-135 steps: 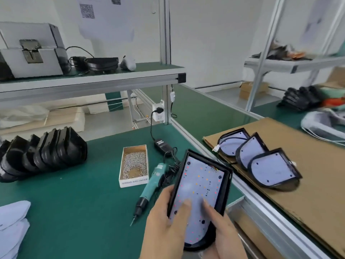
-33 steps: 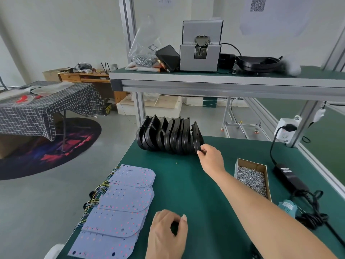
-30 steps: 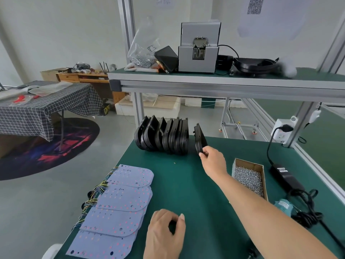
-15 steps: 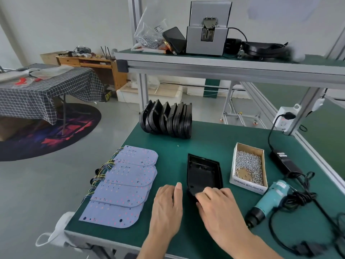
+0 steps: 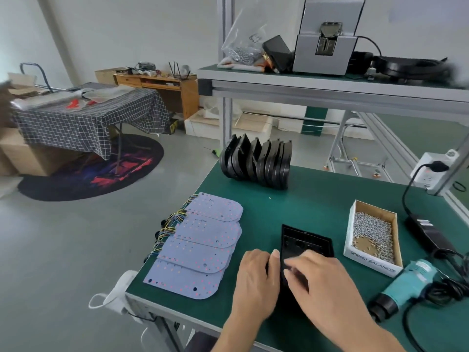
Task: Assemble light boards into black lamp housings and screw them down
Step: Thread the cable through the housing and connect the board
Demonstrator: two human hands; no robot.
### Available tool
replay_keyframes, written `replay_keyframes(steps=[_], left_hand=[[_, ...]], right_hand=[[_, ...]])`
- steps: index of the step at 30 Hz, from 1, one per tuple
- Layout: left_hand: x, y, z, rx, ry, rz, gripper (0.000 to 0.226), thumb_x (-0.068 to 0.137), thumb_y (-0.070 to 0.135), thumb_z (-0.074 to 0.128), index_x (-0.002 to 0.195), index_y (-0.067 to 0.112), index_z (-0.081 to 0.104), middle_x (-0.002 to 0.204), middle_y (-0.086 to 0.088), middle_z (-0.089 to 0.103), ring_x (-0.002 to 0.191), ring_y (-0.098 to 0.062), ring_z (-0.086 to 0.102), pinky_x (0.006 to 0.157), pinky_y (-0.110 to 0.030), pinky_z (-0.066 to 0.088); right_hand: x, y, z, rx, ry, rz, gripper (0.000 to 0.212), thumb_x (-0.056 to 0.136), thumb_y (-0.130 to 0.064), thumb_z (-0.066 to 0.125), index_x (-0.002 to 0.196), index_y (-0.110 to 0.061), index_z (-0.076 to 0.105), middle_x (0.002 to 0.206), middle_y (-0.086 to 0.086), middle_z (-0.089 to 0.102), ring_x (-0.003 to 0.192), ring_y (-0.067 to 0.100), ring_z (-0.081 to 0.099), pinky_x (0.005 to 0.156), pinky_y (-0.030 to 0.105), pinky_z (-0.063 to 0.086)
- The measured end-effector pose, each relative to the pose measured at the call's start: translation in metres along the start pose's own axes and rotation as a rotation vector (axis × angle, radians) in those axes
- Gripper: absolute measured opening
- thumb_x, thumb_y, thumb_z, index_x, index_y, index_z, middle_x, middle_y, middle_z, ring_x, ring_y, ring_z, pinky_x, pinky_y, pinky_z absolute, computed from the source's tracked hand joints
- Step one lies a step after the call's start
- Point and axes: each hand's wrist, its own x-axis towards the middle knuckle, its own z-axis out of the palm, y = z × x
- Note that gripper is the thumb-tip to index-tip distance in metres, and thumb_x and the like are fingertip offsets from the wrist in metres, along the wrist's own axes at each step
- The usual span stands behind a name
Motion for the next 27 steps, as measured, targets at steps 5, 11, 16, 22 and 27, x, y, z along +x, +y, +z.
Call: replay_keyframes(steps=[5, 11, 16, 22, 27], left_hand=[[0.000, -0.004, -0.003, -0.065, -0.041, -0.039, 0.028, 0.100, 0.015, 0.050, 0.073, 0.009, 0.052, 0.078, -0.008, 0.061, 0.076, -0.027, 0.050, 0.070, -0.045, 0.042], [-0.006, 0.009, -0.017, -0.080, 0.038, -0.097, 0.021, 0.098, 0.014, 0.056, 0.081, 0.007, 0.064, 0.086, -0.005, 0.064, 0.084, -0.025, 0.055, 0.073, -0.041, 0.045], [-0.007, 0.013, -0.045, 0.083, 0.147, -0.065, 0.020, 0.097, 0.028, 0.053, 0.087, 0.018, 0.067, 0.094, 0.007, 0.063, 0.093, -0.016, 0.057, 0.082, -0.031, 0.047], [0.020, -0.023, -0.083, 0.499, -0.058, -0.246, 0.044, 0.102, 0.034, 0.048, 0.142, 0.017, 0.052, 0.159, -0.002, 0.043, 0.153, -0.028, 0.027, 0.125, -0.047, 0.017], [0.027, -0.048, -0.086, 0.569, -0.193, -0.291, 0.054, 0.107, 0.046, 0.036, 0.155, 0.020, 0.034, 0.170, 0.001, 0.024, 0.159, -0.020, 0.010, 0.127, -0.050, -0.003]], right_hand=[[0.090, -0.024, 0.011, 0.303, -0.158, 0.053, 0.017, 0.098, -0.027, 0.068, 0.109, -0.022, 0.079, 0.096, -0.011, 0.071, 0.091, 0.010, 0.067, 0.090, 0.033, 0.052], [0.155, -0.050, 0.056, 0.257, -0.331, -0.022, 0.022, 0.099, -0.026, 0.062, 0.111, -0.015, 0.078, 0.100, -0.005, 0.069, 0.099, 0.019, 0.065, 0.090, 0.035, 0.052], [0.207, -0.044, 0.096, 0.104, -0.436, 0.037, 0.050, 0.101, -0.038, 0.063, 0.143, -0.012, 0.059, 0.147, 0.012, 0.054, 0.136, 0.031, 0.051, 0.110, 0.041, 0.044], [0.225, -0.040, 0.137, -0.002, -0.521, 0.069, 0.080, 0.094, -0.065, 0.059, 0.157, -0.021, 0.036, 0.162, 0.007, 0.033, 0.149, 0.031, 0.033, 0.116, 0.050, 0.035], [0.228, -0.034, 0.145, -0.110, -0.440, -0.001, 0.076, 0.091, -0.078, 0.050, 0.144, -0.024, 0.051, 0.149, 0.005, 0.049, 0.139, 0.032, 0.042, 0.107, 0.048, 0.036]])
